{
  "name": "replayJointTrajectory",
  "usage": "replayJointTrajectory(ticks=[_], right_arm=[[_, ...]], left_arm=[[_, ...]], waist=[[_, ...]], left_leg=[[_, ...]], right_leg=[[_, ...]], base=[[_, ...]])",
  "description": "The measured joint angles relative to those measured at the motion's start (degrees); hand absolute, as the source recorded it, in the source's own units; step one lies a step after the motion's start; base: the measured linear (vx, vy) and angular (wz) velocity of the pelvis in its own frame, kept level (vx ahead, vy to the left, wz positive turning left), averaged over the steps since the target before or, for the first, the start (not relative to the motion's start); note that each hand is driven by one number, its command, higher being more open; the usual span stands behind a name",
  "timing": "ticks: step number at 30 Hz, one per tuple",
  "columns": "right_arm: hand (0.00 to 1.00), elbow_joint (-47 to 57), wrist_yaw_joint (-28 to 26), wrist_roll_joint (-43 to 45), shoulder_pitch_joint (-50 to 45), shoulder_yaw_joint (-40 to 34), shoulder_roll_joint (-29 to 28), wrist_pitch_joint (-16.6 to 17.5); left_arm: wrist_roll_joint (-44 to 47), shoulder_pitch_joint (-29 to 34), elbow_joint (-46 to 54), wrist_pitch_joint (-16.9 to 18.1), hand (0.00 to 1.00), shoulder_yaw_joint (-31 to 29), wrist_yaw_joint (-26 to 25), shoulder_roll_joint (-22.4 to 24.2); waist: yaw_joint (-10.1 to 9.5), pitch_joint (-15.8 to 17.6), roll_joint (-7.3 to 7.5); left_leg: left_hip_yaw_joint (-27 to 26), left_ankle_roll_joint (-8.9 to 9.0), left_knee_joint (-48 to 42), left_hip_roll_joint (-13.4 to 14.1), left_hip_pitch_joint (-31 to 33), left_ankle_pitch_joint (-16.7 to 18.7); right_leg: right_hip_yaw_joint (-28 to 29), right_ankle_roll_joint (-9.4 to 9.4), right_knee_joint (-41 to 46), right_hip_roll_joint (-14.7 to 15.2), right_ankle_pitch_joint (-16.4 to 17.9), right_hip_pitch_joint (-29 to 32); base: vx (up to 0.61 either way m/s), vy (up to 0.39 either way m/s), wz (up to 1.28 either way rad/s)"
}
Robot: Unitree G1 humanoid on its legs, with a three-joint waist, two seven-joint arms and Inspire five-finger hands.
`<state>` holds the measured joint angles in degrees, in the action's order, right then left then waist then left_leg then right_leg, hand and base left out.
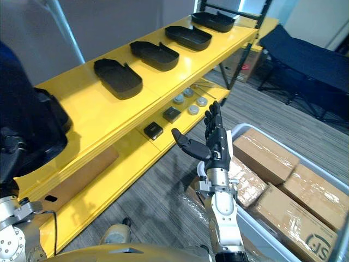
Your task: Walk over and take three plastic housings, then place them on the shelf
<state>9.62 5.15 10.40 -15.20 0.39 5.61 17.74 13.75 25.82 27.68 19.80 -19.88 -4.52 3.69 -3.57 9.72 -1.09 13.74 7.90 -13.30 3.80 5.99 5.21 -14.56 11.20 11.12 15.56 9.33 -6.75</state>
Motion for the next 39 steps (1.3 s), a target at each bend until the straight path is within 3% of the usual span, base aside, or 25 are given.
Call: replayJointTrajectory(ticks=[1, 2, 4, 6, 7, 10, 12, 16, 18, 19, 20, 21, 22, 23, 24, 26, 28, 30, 32, 33, 34, 35, 37, 39], right_arm=[[1.00, -0.1, -0.1, 0.2, -1.4, -1.7, -0.4, 0.0], [1.00, -0.4, -0.4, 1.1, -2.4, -3.7, -1.5, 0.0], [1.00, -0.9, -1.1, 1.7, -2.2, -5.3, -2.3, 0.3], [1.00, -1.0, -2.3, 1.3, 0.4, -5.3, -1.8, 1.7], [1.00, -0.9, -2.4, 0.4, 2.2, -5.4, -1.2, 2.8], [1.00, -0.8, -2.1, 0.0, 3.6, -5.4, -1.0, 4.3], [1.00, -0.8, -1.1, 0.0, 2.6, -5.4, -1.2, 4.5], [1.00, 0.5, 0.5, 1.7, 1.9, -5.4, -2.4, 6.6], [1.00, 2.0, 0.4, 1.7, 2.1, -5.1, -3.3, 7.0], [1.00, 2.7, 0.5, 1.7, 2.1, -5.0, -3.8, 7.5], [1.00, 2.9, 0.5, 1.8, 2.0, -4.7, -4.2, 8.0], [1.00, 3.3, 0.6, 1.8, 2.3, -4.3, -3.8, 8.1], [1.00, 3.9, 0.6, 1.7, 2.5, -3.4, -3.8, 8.1], [1.00, 4.1, 0.7, 1.6, 3.0, -2.6, -4.2, 8.3], [1.00, 4.1, 0.7, 0.9, 4.1, -1.7, -4.7, 8.8], [1.00, 4.0, 0.4, -1.2, 6.6, -0.8, -4.7, 9.0], [1.00, 4.1, 0.2, -3.5, 10.5, -0.6, -2.8, 9.6], [1.00, 4.1, 0.6, -4.8, 12.7, -0.9, -0.9, 10.6], [1.00, 4.4, 1.7, -7.2, 14.1, -1.7, 1.3, 11.5], [1.00, 5.1, 1.7, -7.8, 14.3, -2.3, 2.1, 11.5], [1.00, 5.7, 1.5, -7.7, 14.1, -2.5, 2.4, 11.5], [1.00, 6.1, 1.3, -7.7, 14.1, -2.8, 2.8, 11.6], [1.00, 7.1, -0.4, -6.7, 14.0, -5.8, 5.1, 11.6], [1.00, 8.6, -2.0, -4.4, 14.1, -8.7, 7.0, 11.6]], left_arm=[[0.1, -1.0, -0.1, 0.0, 0.00, 1.8, 1.5, -0.9], [0.1, -2.5, -0.1, 0.0, 0.00, 4.2, 2.1, -2.3], [-0.1, -5.3, -0.1, 0.1, 0.00, 6.2, 2.4, -4.6], [-0.1, -6.8, -0.1, 0.2, 0.00, 6.2, 0.9, -4.5], [-0.1, -7.3, -0.2, 0.2, 0.00, 6.4, -0.5, -3.7], [-0.1, -6.9, -0.2, 0.2, 0.00, 6.7, -1.4, -2.9], [-0.3, -5.9, -0.1, 0.3, 0.00, 7.0, -1.3, -2.9], [-0.8, -4.5, 0.0, 1.2, 0.00, 6.8, -2.6, -2.8], [-1.0, -4.5, 1.1, 1.3, 0.00, 6.1, -3.1, -2.7], [-1.3, -4.5, 1.9, 1.3, 0.00, 5.6, -3.3, -2.6], [-2.4, -4.5, 2.9, 1.4, 0.00, 5.0, -3.8, -2.6], [-3.4, -5.1, 3.4, 1.6, 0.00, 4.5, -4.2, -2.2], [-4.9, -5.6, 4.1, 1.7, 0.00, 4.0, -4.5, -2.6], [-5.7, -5.7, 5.1, 1.7, 0.00, 3.4, -4.6, -3.6], [-5.7, -5.7, 6.0, 1.9, 0.00, 2.8, -4.9, -5.0], [-5.7, -5.9, 6.2, 2.0, 0.00, 1.9, -5.4, -5.3], [-5.4, -5.7, 6.2, 2.2, 0.00, 0.9, -6.4, -4.5], [-5.1, -5.9, 6.2, 2.7, 0.00, 0.3, -6.9, -4.5], [-5.1, -6.6, 6.1, 2.9, 0.00, 0.0, -6.7, -4.7], [-5.2, -7.1, 6.0, 2.9, 0.00, -0.1, -6.0, -5.0], [-5.2, -7.4, 6.0, 2.9, 0.00, -0.3, -5.6, -5.7], [-5.2, -7.7, 5.8, 3.0, 0.00, -0.3, -5.4, -5.9], [-5.2, -7.3, 5.4, 2.9, 0.00, -0.4, -4.5, -5.8], [-5.1, -7.3, 5.4, 2.9, 0.00, -0.5, -4.1, -5.7]], waist=[[1.01, 0.3, 0.26], [2.03, 0.6, 0.27], [2.11, 2.2, 1.25], [1.81, 3.6, 1.30], [1.92, 5.5, 0.26], [2.21, 7.7, -0.99], [2.35, 8.4, -1.46], [1.87, 8.7, -0.64], [1.57, 8.9, -0.03], [1.44, 8.7, 0.25], [1.10, 7.1, 0.58], [1.08, 6.4, 0.32], [1.24, 5.5, 0.44], [1.28, 5.0, 0.99], [1.60, 4.6, 1.88], [1.45, 4.4, 2.23], [0.33, 4.3, 1.01], [0.45, 3.4, 0.07], [0.59, 2.8, 0.63], [0.58, 2.4, 1.33], [0.69, 1.4, 3.08], [0.68, 1.1, 3.49], [0.58, 0.2, 1.36], [0.49, -0.5, 0.75]], left_leg=[[2.4, 0.53, -1.8, -1.9, 1.0, -0.3], [3.5, 0.37, -3.4, -2.7, 2.3, -0.8], [3.4, 0.02, -5.0, -3.4, 2.7, -1.1], [3.0, 0.03, -7.3, -3.4, 4.4, -1.1], [2.2, 0.03, -8.2, -2.8, 4.6, -1.1], [0.4, 0.42, -8.5, -1.7, 4.7, -0.8], [-0.4, 0.22, -8.4, -0.9, 4.5, -0.4], [-4.5, -0.88, -12.2, -0.8, 5.5, 1.2], [-5.5, -2.19, -15.6, -2.0, 6.2, 3.4], [-6.1, -3.26, -17.7, -2.8, 6.7, 5.2], [-7.0, -4.07, -18.2, -4.3, 6.4, 7.0], [-6.7, -4.55, -18.7, -4.8, 6.6, 7.4], [-5.4, -4.95, -18.5, -5.6, 6.3, 7.2], [-4.4, -5.75, -17.8, -6.4, 5.8, 6.9], [-2.6, -6.86, -16.2, -6.9, 4.7, 6.6], [-0.9, -7.61, -14.3, -7.4, 2.3, 6.2], [0.5, -8.16, -10.2, -6.6, -2.9, 5.9], [2.1, -8.14, -9.5, -6.1, -3.8, 5.9], [3.9, -7.36, -9.5, -6.2, -3.7, 6.4], [5.2, -6.41, -9.6, -6.9, -3.3, 7.1], [6.4, -5.57, -10.2, -8.2, -2.4, 8.3], [6.7, -5.09, -10.9, -8.4, -2.3, 9.4], [6.1, -3.67, -11.9, -4.0, -2.1, 10.7], [5.6, -2.42, -10.7, -2.3, -2.0, 10.0]], right_leg=[[3.2, -1.35, 4.4, 0.4, 1.6, 0.8], [4.7, -1.55, 8.7, 0.4, 1.7, 1.6], [4.8, -3.11, 11.8, 0.6, 4.0, 1.7], [4.7, -2.29, 11.6, 0.3, 5.1, 1.7], [4.5, -1.98, 11.7, -0.2, 5.5, 1.5], [3.6, -0.91, 11.9, -0.4, 8.6, 0.9], [3.0, -1.70, 12.6, -0.6, 9.7, 0.8], [3.4, -0.82, 12.8, 1.2, 10.6, -0.2], [4.0, -1.69, 12.4, 2.5, 11.1, -1.2], [3.9, -2.40, 10.8, 3.0, 11.3, -2.8], [3.9, -7.76, 10.5, 3.6, 10.8, -4.6], [4.8, -11.02, 16.4, 3.9, 7.7, -1.8], [6.6, -12.30, 25.3, 4.4, 1.1, 3.2], [8.4, -11.91, 29.9, 4.5, -3.8, 6.2], [10.0, -10.30, 35.0, 4.2, -5.2, 8.5], [9.8, -8.86, 38.6, 2.2, 0.1, 9.9], [6.4, -8.74, 31.7, -2.6, 5.9, 9.8], [6.5, -9.03, 22.0, -6.1, 6.5, 10.3], [8.6, -7.82, 13.1, -7.8, 5.3, 10.7], [10.4, -7.62, 9.2, -7.8, 2.6, 10.6], [12.6, -7.55, 7.5, -7.6, -0.3, 9.9], [13.0, -4.95, 6.6, -7.3, -0.8, 9.2], [8.2, -5.97, 5.2, -9.6, -0.5, 6.4], [6.9, -6.54, 4.4, -10.5, -0.7, 5.6]], base=[[0.11, 0.030, 1.37], [0.10, 0.041, 1.34], [0.01, 0.000, 0.77], [-0.05, -0.048, 0.12], [-0.13, -0.047, -0.04], [-0.18, -0.056, 0.02], [-0.17, -0.029, 0.11], [-0.05, 0.080, -0.01], [0.05, 0.159, -0.03], [0.12, 0.225, 0.05], [0.19, 0.195, 0.20], [0.23, 0.269, 0.44], [0.25, 0.292, 0.65], [0.27, 0.276, 0.87], [0.28, 0.151, 0.72], [0.26, 0.032, 0.57], [0.31, 0.024, 0.38], [0.23, -0.013, 0.52], [0.16, -0.067, 0.69], [0.14, -0.151, 0.77], [0.14, -0.183, 0.79], [0.12, -0.210, 0.70], [0.13, -0.217, 0.62], [0.13, -0.148, 0.38]])
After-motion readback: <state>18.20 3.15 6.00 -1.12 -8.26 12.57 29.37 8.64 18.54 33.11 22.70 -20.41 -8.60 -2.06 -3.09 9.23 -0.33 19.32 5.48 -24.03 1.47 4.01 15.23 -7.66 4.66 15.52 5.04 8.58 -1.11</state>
